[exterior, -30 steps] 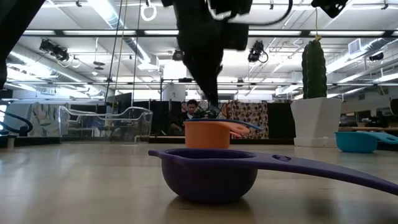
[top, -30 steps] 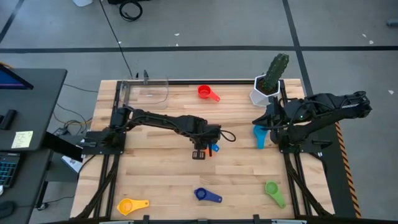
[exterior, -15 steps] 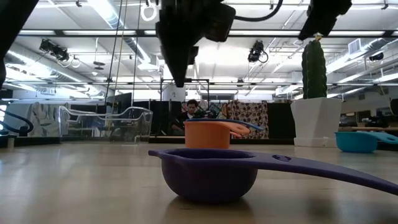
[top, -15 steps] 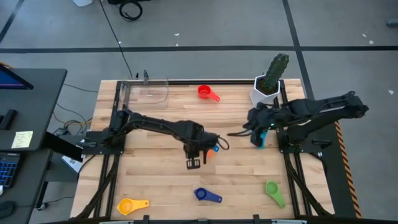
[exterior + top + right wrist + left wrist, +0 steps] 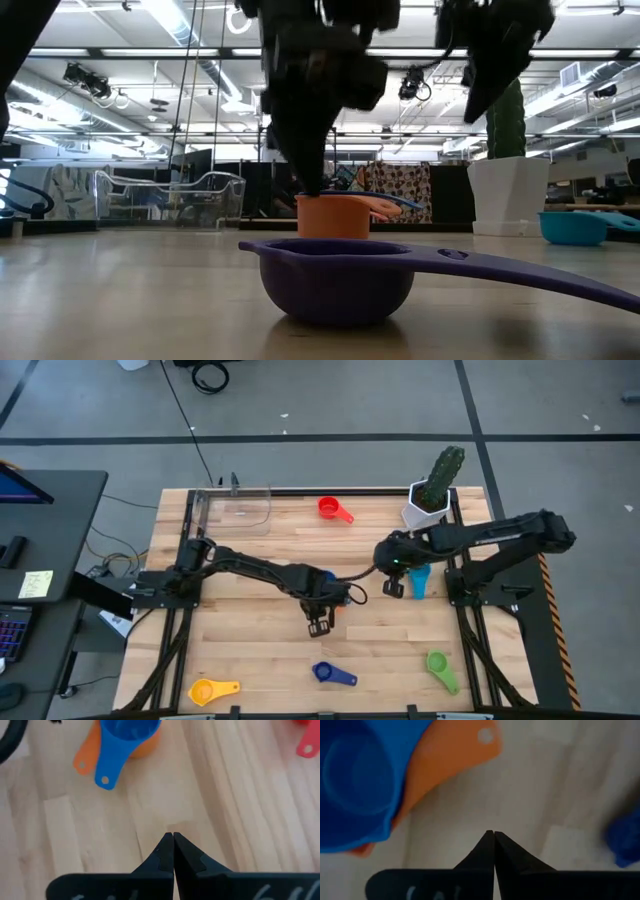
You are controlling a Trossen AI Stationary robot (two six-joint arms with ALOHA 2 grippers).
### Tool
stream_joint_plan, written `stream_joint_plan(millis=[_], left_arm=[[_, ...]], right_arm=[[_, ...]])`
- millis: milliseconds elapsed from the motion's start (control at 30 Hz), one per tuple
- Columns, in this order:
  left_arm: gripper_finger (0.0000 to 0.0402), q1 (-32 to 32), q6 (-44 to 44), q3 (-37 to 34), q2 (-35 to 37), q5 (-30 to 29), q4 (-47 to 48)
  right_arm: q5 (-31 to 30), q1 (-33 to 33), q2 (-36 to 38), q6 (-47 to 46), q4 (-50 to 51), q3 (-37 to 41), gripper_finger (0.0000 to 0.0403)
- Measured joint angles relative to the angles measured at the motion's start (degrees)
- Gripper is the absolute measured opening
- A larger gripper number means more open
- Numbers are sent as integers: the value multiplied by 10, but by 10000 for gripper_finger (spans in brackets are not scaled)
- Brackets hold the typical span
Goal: Nest measuring cups in basket
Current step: Stack the blue nest measuring cup on top of the orange nest measuring cup
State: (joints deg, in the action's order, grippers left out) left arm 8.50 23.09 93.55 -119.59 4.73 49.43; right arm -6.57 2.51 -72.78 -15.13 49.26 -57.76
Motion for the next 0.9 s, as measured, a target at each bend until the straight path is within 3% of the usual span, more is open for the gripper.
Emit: stream_joint_plan(millis=[133,467,900], left_arm=[[2,-4,10,-29,0,-3,-54],[3,1,15,-60,0,-26,-101],[4,-3,-2,-60,0,-45,-161]], right_arm=[[50,-30,-19,35,-78,38,1],[97,-72,-40,57,-224,114,1],[106,-84,-112,121,-278,120,1]])
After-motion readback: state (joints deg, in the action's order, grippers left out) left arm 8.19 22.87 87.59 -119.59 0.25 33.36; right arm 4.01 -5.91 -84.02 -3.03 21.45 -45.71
